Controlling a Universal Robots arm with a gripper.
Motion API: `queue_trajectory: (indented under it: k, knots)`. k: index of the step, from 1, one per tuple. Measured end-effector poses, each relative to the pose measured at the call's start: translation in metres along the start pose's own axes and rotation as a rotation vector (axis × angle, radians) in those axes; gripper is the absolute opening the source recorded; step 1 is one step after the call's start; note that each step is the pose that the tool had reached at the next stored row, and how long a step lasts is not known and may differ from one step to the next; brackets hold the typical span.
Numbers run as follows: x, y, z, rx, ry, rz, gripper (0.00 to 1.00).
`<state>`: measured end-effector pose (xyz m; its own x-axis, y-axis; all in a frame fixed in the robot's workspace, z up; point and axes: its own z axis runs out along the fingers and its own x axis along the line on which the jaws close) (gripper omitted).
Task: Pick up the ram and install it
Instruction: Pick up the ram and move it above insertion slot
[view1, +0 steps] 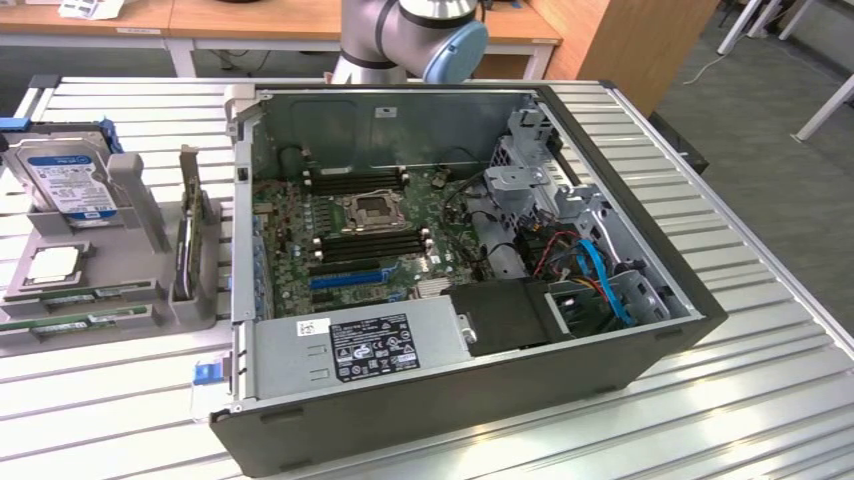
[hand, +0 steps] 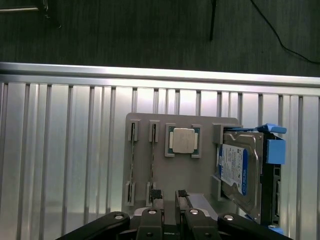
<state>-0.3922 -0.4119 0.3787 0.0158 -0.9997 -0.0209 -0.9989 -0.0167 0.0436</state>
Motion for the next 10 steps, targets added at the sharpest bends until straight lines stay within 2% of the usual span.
queue_trajectory:
  k: [5, 10]
  knots:
    - [0.0, -0.0001, 0.0001, 0.0, -0.0002, 0.0, 0.24]
    - [0.0003, -0.0004, 0.007, 0.0002, -0.0057, 0.0, 0.24]
